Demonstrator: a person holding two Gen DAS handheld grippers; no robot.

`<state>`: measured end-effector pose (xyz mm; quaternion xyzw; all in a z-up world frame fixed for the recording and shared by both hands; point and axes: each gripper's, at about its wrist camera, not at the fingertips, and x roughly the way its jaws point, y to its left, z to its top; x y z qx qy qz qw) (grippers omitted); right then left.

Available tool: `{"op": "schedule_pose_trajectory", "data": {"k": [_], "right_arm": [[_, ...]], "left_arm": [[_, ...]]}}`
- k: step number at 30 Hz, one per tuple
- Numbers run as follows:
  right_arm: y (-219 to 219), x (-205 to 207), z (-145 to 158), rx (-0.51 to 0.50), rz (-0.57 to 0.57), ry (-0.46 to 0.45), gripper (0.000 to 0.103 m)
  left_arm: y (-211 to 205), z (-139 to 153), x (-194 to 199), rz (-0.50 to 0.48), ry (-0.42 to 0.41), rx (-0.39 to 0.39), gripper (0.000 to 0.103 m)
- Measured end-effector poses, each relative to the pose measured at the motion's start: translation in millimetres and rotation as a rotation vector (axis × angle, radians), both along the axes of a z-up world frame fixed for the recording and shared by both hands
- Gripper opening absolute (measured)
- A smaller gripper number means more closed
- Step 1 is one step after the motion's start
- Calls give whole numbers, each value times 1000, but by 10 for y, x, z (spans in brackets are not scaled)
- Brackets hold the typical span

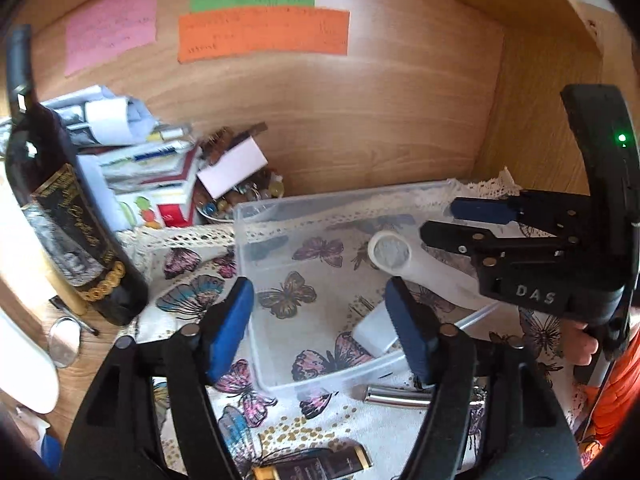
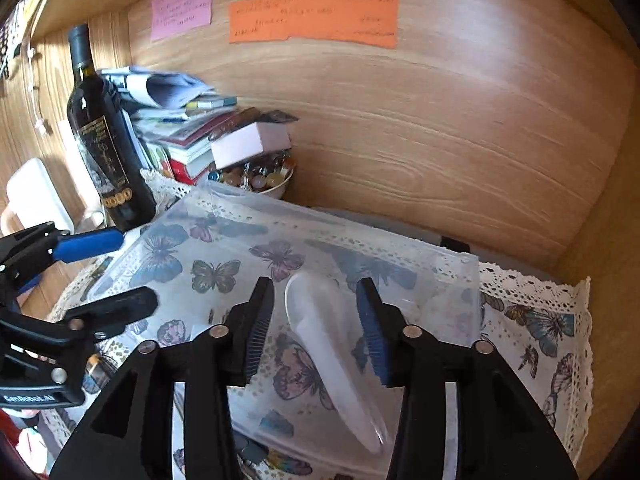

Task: Organize rigid objects
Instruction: 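Lower white device into clear box with right tool while left drops cube, then grasp black-and-gold lighter with left tool while right tool grasps black fob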

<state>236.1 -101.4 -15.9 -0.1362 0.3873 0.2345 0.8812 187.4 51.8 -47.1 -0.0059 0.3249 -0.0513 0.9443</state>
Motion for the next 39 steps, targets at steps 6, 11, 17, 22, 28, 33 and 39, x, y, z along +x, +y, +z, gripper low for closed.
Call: {"op": "schedule_pose_trajectory", "data": {"k": [6, 11, 17, 22, 28, 33, 39], "right_arm": [[-165, -263, 248, 43, -24, -73, 62], [-304, -563, 416, 74, -32, -130, 74], [-443, -850, 386, 78, -60, -135, 75], [-548, -996, 166, 91, -91, -66, 75], [-596, -1072, -224, 46, -95, 47, 75], [-591, -1183, -322, 70, -71, 100, 75], [-478, -1368, -366, 90, -26, 122, 74]], "left_arm": [[60, 148, -279, 26, -60, 15, 95], [99, 116, -513, 44, -53, 18, 98], [135, -93, -696, 54, 23, 4, 98], [128, -346, -799, 55, 107, 2, 98], [147, -632, -849, 64, 211, -30, 98], [167, -758, -807, 69, 268, -70, 98], [134, -812, -672, 89, 298, -84, 98]]}}
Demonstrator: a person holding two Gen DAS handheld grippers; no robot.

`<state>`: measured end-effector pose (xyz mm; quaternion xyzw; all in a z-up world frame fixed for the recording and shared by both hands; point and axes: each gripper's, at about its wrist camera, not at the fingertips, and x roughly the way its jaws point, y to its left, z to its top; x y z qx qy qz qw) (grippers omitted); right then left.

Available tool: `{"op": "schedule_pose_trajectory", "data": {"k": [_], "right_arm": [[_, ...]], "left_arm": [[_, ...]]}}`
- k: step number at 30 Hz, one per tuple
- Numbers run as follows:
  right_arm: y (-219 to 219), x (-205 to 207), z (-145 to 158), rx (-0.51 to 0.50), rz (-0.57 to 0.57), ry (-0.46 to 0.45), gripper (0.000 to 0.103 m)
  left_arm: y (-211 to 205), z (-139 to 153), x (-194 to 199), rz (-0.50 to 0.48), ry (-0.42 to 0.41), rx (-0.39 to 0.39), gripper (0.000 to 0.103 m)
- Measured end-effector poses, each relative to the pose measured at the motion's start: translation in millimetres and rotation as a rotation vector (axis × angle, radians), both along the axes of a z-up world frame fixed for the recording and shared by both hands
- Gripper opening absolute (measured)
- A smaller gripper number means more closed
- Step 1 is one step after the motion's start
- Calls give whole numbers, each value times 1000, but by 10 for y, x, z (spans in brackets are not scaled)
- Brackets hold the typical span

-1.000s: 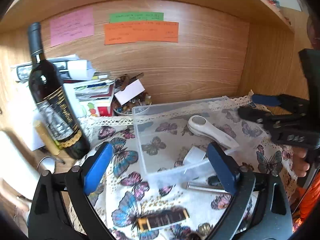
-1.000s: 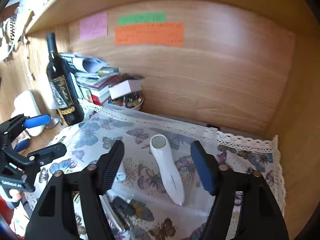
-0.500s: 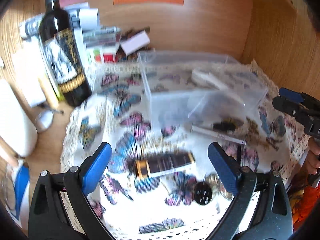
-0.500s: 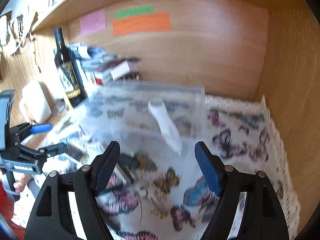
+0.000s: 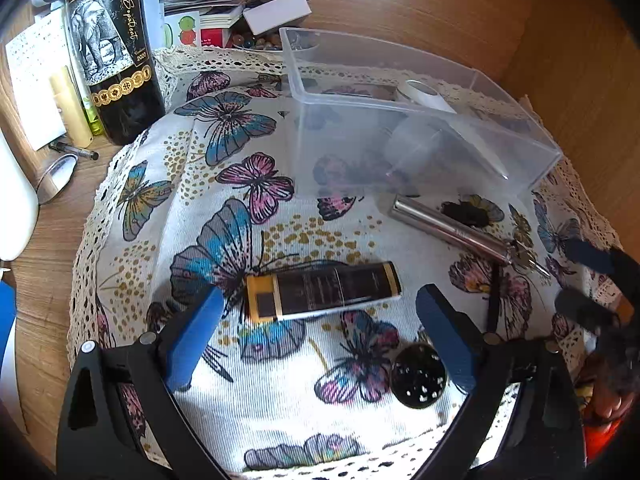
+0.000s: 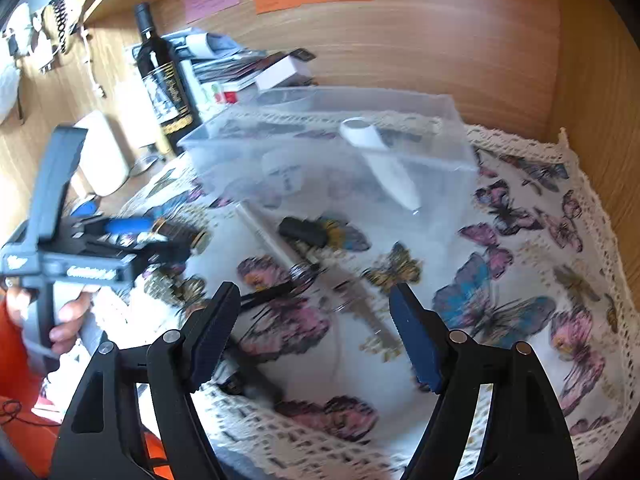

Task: Organize rigid objects
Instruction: 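Grasp black-and-gold lighter with left tool while right tool grasps black fob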

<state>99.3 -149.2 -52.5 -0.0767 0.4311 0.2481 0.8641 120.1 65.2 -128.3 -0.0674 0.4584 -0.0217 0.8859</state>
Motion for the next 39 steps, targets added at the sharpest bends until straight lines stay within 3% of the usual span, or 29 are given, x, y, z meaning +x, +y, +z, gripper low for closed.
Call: {"op": "schedule_pose_trajectory", "data": {"k": [1, 5, 7, 8, 9, 12, 17, 19, 21, 22, 25, 27, 28, 33, 34, 36, 39], "right_arm": [[19, -26, -19, 2, 6, 7, 74], [62, -100, -73, 14, 24, 36, 69], [87, -139, -96, 16, 44, 48, 63], [100, -155, -111, 15, 53, 56, 60], [112, -173, -128, 16, 62, 63, 59], [136, -213, -185, 9, 87, 88, 49], [175, -272, -231, 17, 131, 111, 37], [183, -291, -219, 3, 134, 97, 35], [175, -313, -207, -6, 131, 83, 34], [162, -309, -200, -13, 122, 74, 34], [111, -237, -179, -27, 61, 45, 31], [38, -161, -185, -2, 27, 63, 16], [12, -135, -174, 17, 10, 70, 13], [-28, -114, -134, 15, 1, 70, 15], [-11, -125, -127, 1, 7, 68, 18], [12, -143, -123, -16, 19, 64, 23], [2, -141, -165, -11, 31, 88, 24]], "left_arm": [[-7, -5, 12, 5, -2, 5, 98], [-49, -10, 15, 7, -24, 41, 80], [-40, -1, -16, 16, -35, 39, 63], [-38, 5, -23, 15, -36, 54, 40], [-32, 14, -40, 13, -38, 60, 30], [58, 36, -109, 14, -36, 2, 23], [87, 105, -188, 22, -51, -4, 26], [69, 152, -217, 12, -70, 16, 40], [48, 192, -220, 2, -93, 36, 63], [33, 216, -216, -5, -106, 50, 65], [-1, 226, -101, -36, -112, 84, 65], [-17, 189, 23, -51, -92, 92, 65], [-23, 156, 89, -53, -74, 91, 65], [-103, 4, 273, -111, -10, 81, 54], [-120, -9, 285, -119, -10, 88, 54], [-164, -14, 278, -142, -24, 105, 40], [-209, -13, 231, -161, -38, 109, 35]]}}
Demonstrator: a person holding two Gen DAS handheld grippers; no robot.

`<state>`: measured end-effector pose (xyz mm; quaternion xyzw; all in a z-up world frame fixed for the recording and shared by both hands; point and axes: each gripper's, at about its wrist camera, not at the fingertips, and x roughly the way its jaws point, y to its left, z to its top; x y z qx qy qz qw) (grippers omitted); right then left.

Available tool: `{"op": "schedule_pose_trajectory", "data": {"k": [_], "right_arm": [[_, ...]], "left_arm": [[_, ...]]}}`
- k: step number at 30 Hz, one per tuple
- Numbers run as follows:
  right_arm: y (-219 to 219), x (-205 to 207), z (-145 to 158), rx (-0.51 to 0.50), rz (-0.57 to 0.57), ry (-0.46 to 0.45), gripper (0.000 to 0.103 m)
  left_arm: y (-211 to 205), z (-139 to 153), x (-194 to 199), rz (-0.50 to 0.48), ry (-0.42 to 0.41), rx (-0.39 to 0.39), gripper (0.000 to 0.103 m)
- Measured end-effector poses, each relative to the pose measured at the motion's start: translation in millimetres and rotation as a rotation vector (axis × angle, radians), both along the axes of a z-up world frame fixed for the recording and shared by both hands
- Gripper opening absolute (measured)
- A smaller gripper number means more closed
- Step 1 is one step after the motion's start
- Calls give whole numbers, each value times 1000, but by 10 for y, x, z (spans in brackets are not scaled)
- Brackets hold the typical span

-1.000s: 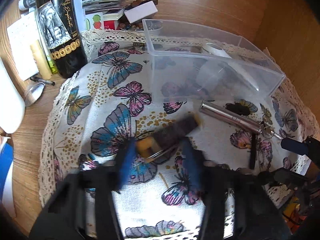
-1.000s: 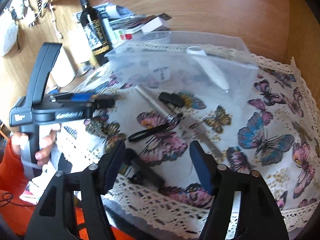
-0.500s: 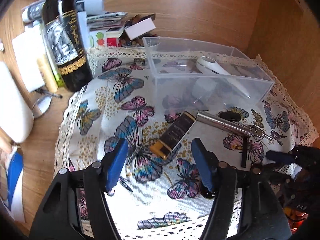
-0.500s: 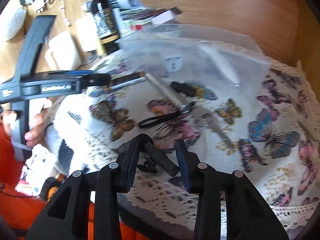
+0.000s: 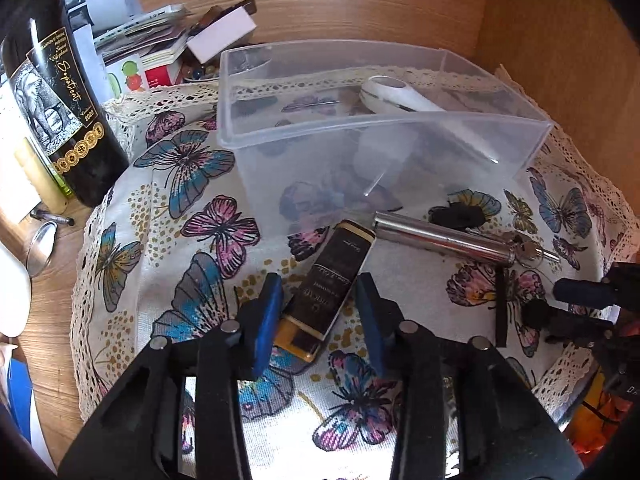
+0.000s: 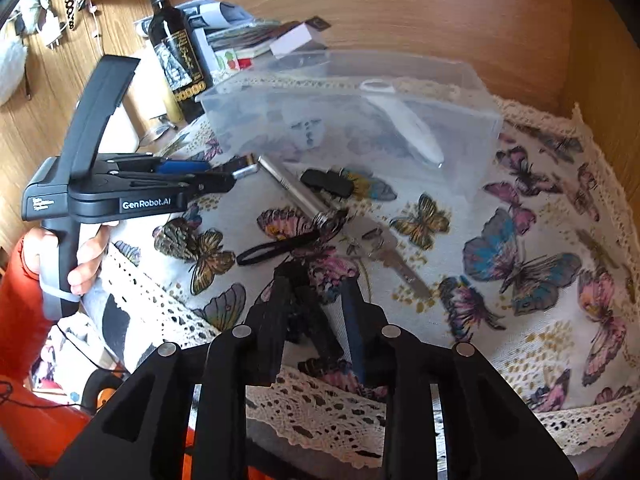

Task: Organize rigid objects
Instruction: 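Grasp black-and-gold lighter with left tool while right tool grasps black fob, then put lighter in clear box with left tool while right tool drops fob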

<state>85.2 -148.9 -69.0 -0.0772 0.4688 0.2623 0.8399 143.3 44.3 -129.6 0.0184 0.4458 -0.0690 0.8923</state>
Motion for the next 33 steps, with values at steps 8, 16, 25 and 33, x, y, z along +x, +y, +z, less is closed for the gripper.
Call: {"op": "schedule_pose_trajectory", "data": {"k": [8, 16, 25, 33], "right_arm": [[122, -82, -94, -26, 58, 0, 27], [36, -71, -7, -2, -3, -35, 21], [-56, 55, 285, 27, -62, -132, 21], [-73, 204, 565, 66, -100, -227, 21]], "left_arm": [[-54, 19, -232, -14, -27, 18, 23], [66, 126, -406, 33, -69, -22, 22], [76, 442, -560, 24, -161, -71, 9], [54, 696, -587, 9, -242, -84, 9]]}}
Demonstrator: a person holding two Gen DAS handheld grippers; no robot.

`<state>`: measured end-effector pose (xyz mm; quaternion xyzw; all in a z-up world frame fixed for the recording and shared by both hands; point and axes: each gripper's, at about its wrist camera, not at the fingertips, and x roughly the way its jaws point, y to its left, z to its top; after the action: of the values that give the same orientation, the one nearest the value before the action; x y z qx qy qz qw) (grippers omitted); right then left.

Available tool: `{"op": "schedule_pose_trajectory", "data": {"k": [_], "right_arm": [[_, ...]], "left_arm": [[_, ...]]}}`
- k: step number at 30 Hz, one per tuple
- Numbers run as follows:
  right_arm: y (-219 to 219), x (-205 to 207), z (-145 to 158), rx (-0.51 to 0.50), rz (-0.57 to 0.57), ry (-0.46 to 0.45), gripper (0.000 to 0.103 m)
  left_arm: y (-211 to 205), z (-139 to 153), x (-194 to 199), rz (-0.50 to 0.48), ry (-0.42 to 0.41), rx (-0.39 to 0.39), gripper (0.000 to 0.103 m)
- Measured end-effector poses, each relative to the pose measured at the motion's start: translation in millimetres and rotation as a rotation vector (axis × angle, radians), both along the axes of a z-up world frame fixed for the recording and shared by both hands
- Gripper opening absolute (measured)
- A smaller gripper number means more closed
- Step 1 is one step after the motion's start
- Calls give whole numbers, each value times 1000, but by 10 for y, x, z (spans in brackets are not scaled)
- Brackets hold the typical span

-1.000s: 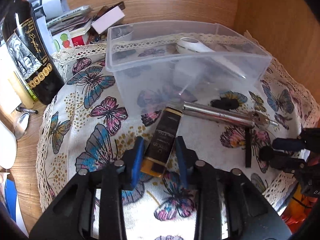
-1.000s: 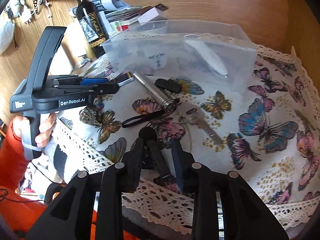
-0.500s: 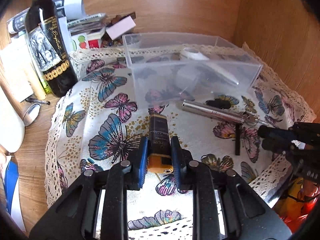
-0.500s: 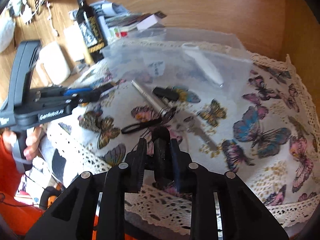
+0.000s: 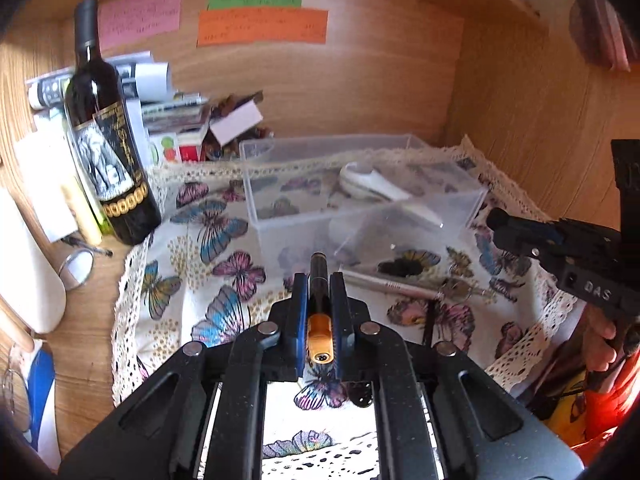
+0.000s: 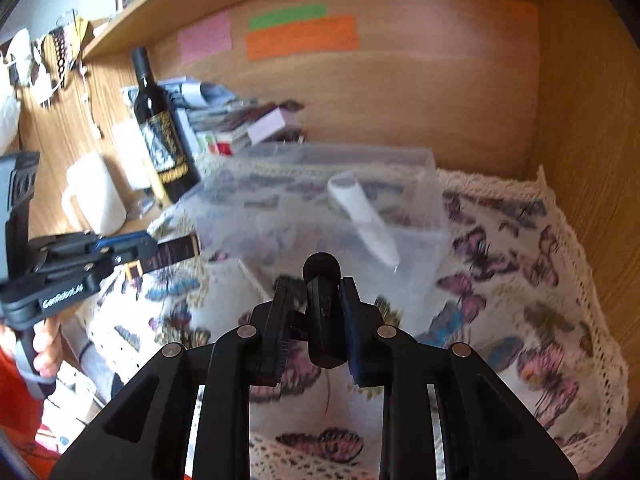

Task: Organize rigid objects
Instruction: 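Put lighter in clear box with left tool while right tool drops fob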

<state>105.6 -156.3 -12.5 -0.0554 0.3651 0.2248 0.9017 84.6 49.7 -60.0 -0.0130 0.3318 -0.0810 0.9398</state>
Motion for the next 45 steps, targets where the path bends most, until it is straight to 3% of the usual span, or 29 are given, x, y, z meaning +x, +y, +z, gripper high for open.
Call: {"op": "schedule_pose_trajectory", "data": {"k": [9, 16, 28, 38, 40, 43, 45], "right_arm": [[4, 279, 272, 36, -29, -89, 21], [101, 591, 281, 27, -14, -95, 21], [432, 1084, -141, -41, 17, -1, 21], [532, 1175, -323, -79, 37, 50, 22], [538, 1167, -323, -83, 42, 51, 27], [513, 1142, -286, -72, 34, 39, 44], [487, 1097, -218, -68, 25, 15, 46]], "left_arm": [[-10, 334, 23, -6, -100, -19, 9], [10, 420, 243, 7, -135, -25, 9], [62, 80, 889, 30, -25, -14, 9], [58, -34, 1121, 42, 7, -24, 9], [56, -60, 1135, 52, 22, -30, 10], [57, -66, 1119, 58, 35, -32, 24], [71, -24, 1059, 64, 34, -33, 41]]}}
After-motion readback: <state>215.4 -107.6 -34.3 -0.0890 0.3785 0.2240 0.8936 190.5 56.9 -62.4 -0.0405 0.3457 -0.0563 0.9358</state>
